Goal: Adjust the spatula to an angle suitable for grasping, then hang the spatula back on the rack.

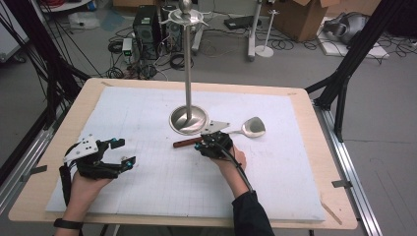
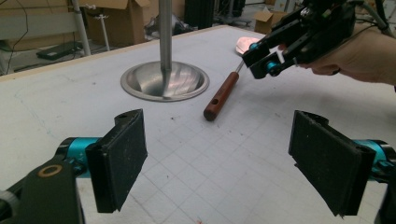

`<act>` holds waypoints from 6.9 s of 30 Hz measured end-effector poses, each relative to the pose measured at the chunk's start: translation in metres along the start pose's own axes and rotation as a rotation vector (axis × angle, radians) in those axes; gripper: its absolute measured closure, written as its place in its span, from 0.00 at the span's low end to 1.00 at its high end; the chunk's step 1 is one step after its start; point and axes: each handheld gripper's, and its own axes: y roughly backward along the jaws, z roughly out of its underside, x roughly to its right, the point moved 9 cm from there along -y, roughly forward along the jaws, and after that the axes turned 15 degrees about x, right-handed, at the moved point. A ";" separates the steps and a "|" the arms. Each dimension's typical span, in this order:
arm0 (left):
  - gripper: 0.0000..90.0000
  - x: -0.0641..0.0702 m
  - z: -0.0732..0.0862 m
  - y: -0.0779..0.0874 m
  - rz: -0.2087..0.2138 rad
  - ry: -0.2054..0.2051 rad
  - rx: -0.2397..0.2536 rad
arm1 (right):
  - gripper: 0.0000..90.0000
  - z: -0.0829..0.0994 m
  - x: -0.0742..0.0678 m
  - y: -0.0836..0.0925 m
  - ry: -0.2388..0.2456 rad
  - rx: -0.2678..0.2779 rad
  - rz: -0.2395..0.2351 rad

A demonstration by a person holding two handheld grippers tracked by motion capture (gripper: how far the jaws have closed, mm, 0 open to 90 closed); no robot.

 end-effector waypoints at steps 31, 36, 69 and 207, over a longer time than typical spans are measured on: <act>0.21 -0.001 0.006 0.003 -0.005 0.009 -0.009 | 0.39 0.011 0.085 0.059 0.058 0.010 -0.053; 0.21 -0.001 0.007 0.003 -0.006 0.019 -0.009 | 0.40 0.015 0.094 0.053 0.063 0.000 -0.060; 0.21 -0.002 0.014 0.005 0.003 0.035 -0.019 | 0.55 0.046 0.112 0.009 0.162 -0.203 -0.240; 0.21 -0.003 -0.003 -0.001 0.014 0.019 0.044 | 0.94 -0.059 0.072 0.139 -0.106 0.727 0.058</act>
